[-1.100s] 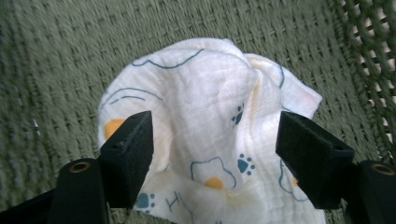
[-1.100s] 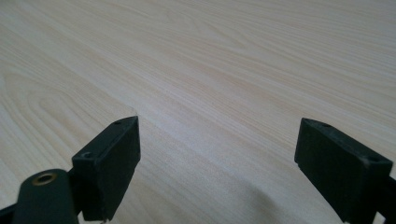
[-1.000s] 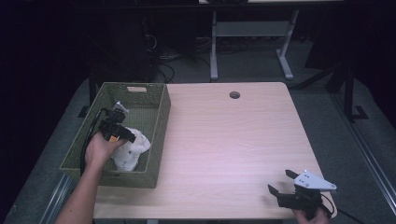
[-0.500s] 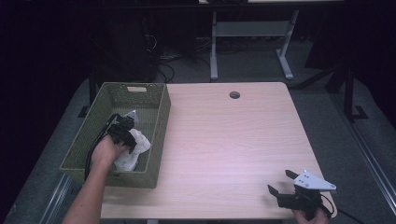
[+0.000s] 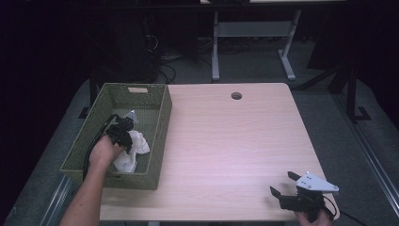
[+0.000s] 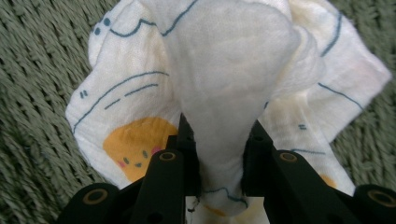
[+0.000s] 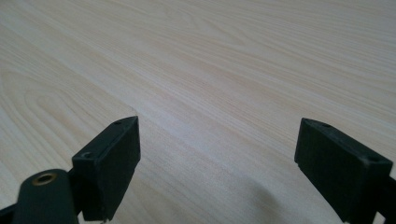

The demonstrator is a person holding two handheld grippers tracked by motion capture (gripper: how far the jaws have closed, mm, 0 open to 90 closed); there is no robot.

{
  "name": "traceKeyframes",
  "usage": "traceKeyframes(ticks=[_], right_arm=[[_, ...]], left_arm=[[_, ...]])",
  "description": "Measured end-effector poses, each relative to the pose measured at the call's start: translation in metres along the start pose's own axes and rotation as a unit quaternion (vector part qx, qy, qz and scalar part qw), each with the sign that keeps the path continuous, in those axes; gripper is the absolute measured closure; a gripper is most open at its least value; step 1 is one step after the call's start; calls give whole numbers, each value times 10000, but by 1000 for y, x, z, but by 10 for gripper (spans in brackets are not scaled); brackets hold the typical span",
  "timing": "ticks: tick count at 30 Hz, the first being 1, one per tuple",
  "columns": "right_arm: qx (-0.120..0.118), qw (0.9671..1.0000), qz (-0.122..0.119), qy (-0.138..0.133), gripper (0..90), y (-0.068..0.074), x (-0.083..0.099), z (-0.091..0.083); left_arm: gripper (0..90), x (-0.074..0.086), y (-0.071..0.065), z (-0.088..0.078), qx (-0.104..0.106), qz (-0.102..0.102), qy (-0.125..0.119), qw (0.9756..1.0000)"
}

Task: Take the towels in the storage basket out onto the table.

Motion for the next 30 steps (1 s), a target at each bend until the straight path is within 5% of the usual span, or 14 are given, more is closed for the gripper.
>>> traceKeyframes(ticks=[4, 6, 10, 14, 22, 27, 30], right_arm=[[33, 10000, 23, -14, 139, -1, 0, -1], [42, 10000, 29, -14, 138, -1, 0, -1], [63, 10000, -25, -20, 139, -1, -1, 0], [61, 10000, -56, -16, 139, 1, -2, 0], [80, 10000, -6, 15, 139, 0, -1, 0], [101, 9999, -18, 10, 139, 0, -1, -1], [109, 9999, -31, -5, 139, -1, -1, -1]], left_arm=[[741, 6, 10, -15, 547, -248, -396, 9974], [741, 9, 12, -26, 999, -363, -688, 9920], [741, 18, 14, -47, 1372, -374, -1114, 9835], [741, 23, 20, -55, 1323, -326, -1196, 9834], [740, 28, 32, -60, 1479, -501, -1377, 9781], [740, 30, 37, -66, 1674, -625, -1514, 9722], [740, 32, 39, -70, 1730, -540, -1568, 9709]])
Point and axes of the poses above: each handheld gripper's, and its own axes: z roughly forward along the jaws, x roughly out of its underside, y roughly to its left, the point moved 5 cm from there along z, roughly forward along the jaws, and after that the axes turned 13 degrees about -z, right-handed, at the moved point
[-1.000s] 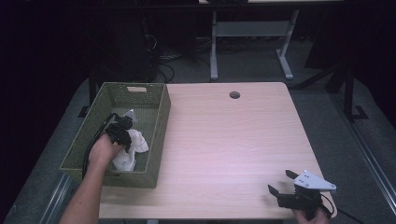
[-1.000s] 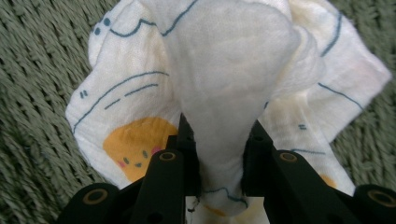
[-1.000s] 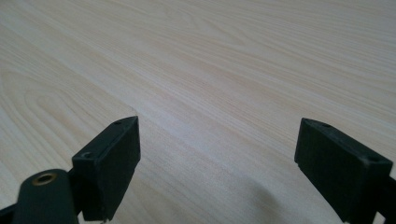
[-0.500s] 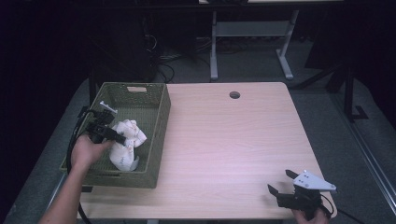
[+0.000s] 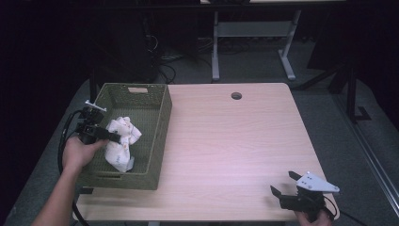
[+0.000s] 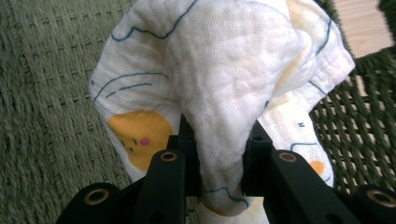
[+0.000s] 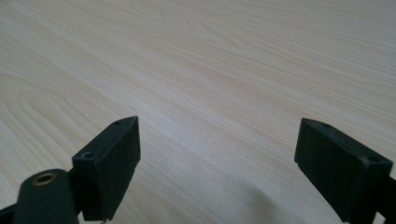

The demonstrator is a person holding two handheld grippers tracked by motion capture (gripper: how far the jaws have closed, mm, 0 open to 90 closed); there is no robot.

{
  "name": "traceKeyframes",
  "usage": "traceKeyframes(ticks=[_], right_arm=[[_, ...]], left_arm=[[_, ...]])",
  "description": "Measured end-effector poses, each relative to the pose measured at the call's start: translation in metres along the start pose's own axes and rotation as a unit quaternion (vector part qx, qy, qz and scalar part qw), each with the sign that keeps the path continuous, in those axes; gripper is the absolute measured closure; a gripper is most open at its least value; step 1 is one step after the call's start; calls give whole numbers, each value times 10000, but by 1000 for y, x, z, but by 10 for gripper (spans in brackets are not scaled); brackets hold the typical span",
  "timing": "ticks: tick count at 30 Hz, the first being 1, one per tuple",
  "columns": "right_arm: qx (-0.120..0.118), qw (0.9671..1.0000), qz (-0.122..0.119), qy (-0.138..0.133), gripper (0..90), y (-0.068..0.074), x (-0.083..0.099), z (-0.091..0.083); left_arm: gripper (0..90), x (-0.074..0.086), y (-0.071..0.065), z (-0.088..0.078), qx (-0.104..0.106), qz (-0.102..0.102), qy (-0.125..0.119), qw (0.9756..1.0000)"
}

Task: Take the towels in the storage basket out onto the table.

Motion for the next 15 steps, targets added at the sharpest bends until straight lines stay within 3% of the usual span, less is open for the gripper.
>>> traceKeyframes(ticks=[7, 15], right_arm=[[4, 10000, 5, 12, 139, 0, 0, 0], [35, 10000, 8, -14, 139, 0, -1, -1]], left_arm=[[739, -1, 0, -14, 557, -169, -233, 9980], [738, -3, 0, -22, 1151, -227, -335, 9925]])
Point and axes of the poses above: each handheld gripper's, and its own axes: z roughly forward along the jaws, x roughly out of its underside, y roughly to its left, the point moved 5 cm from there along z, roughly forward along the jaws, and after that the axes turned 13 degrees about -z, right-handed, at the moved point
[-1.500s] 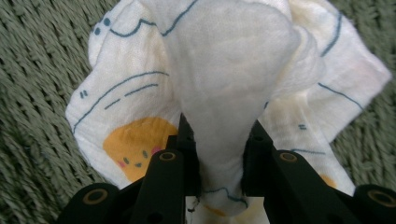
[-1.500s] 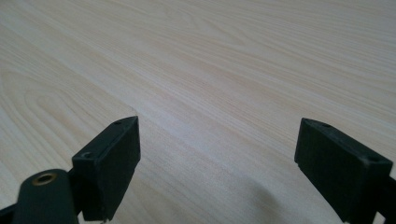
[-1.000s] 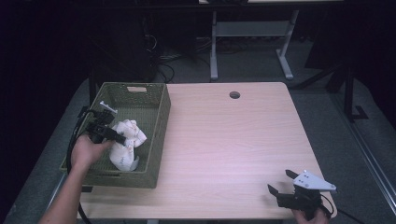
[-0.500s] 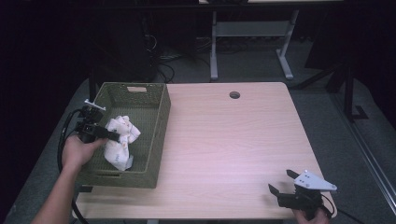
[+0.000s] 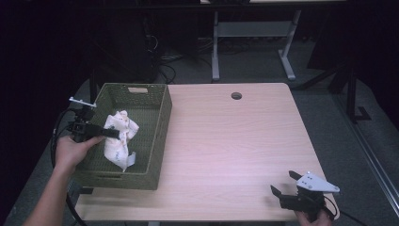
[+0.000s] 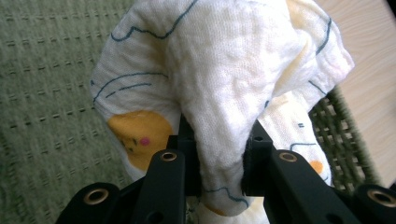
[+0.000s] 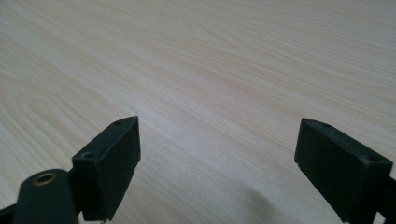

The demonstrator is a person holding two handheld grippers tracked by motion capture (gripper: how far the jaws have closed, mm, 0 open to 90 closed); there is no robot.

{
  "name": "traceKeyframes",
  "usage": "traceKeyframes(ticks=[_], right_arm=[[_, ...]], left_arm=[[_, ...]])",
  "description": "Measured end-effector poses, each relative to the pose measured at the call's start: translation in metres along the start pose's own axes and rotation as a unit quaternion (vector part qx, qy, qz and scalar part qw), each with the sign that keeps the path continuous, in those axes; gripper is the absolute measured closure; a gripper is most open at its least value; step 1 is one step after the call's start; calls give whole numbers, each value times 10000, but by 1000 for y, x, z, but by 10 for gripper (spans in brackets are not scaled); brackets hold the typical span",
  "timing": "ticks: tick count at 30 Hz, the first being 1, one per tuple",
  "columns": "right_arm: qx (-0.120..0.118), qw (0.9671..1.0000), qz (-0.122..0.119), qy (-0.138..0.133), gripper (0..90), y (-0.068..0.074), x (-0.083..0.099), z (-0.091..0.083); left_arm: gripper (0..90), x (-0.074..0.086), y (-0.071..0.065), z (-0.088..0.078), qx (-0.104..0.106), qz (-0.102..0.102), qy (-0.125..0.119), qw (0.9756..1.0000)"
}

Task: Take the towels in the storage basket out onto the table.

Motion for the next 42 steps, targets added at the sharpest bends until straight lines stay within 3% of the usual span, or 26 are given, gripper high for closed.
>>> traceKeyframes(ticks=[4, 8, 14, 18, 20, 26, 39, 42], right_arm=[[-2, 10000, -7, 1, 139, -1, 0, 0], [9, 10000, 0, 5, 139, 0, 0, 0], [18, 10000, -10, -1, 139, -1, 0, 0], [9, 10000, -16, 2, 139, 0, 0, 0], [23, 10000, -8, 2, 139, 0, 0, 0], [43, 10000, -11, 3, 139, -1, 0, 0], [48, 10000, -1, -42, 139, -2, -1, -1], [49, 10000, -2, -42, 139, -2, -1, -2]], left_arm=[[738, -2, 0, -6, 482, -192, -149, 9985], [738, -6, -1, -13, 1050, -389, -289, 9933], [738, -7, -7, -20, 1449, -441, -354, 9878], [737, -8, -17, -22, 1856, -406, -337, 9812], [737, -9, -22, -21, 1871, -329, -268, 9814], [736, -13, -39, -21, 2234, -228, -284, 9740], [736, -19, -79, -15, 2458, 59, -154, 9692], [735, -21, -87, -13, 2439, 98, -128, 9697]])
Point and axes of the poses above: each handheld gripper's, and its own axes: z roughly forward along the jaws, x roughly out of its underside, y roughly to its left, the point moved 5 cm from there along z, roughly forward along the jaws, and after that the axes turned 13 degrees about -z, right-handed, at the moved point
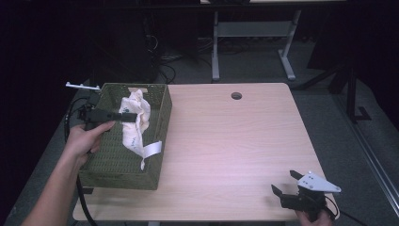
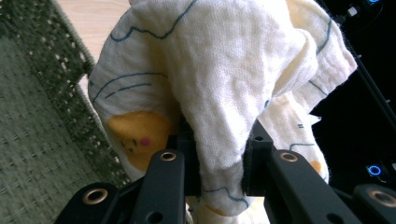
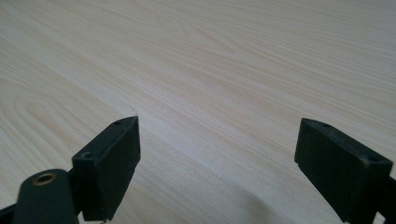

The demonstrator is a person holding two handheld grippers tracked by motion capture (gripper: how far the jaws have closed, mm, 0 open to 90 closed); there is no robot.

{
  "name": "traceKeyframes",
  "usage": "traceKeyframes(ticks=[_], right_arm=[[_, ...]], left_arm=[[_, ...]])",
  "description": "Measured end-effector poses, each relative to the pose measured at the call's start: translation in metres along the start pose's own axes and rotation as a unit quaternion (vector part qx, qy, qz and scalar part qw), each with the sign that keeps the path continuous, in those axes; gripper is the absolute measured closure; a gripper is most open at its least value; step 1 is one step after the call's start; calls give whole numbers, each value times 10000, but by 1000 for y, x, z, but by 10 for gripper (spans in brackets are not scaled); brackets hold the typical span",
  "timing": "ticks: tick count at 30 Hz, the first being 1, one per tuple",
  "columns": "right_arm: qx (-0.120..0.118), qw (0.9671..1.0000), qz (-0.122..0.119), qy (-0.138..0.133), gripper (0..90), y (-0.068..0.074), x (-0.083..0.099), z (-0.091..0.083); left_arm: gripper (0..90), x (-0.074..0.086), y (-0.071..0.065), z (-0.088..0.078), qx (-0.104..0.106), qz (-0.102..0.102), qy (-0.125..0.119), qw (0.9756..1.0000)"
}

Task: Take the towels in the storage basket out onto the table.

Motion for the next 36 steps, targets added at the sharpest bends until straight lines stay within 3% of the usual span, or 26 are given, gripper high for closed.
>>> traceKeyframes(ticks=[16, 27, 36], right_arm=[[-17, 10000, -5, -8, 139, 0, -1, 0], [-11, 10000, -4, -53, 139, 0, -1, -1], [-10, 10000, 7, -94, 138, -1, -2, -2]], left_arm=[[733, -9, -29, 39, 159, 195, 218, 9994], [733, -15, -54, 69, 137, 361, 364, 9986], [732, -16, -61, 100, 80, 356, 500, 9981]])
Point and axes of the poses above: each handheld gripper's, and its own axes: z roughly forward along the jaws, x roughly out of its underside, y roughly to its left, the point moved 5 cm from there along z, roughly forward along the jaws, and after that the axes turned 13 degrees about -z, right-handed, at the moved point
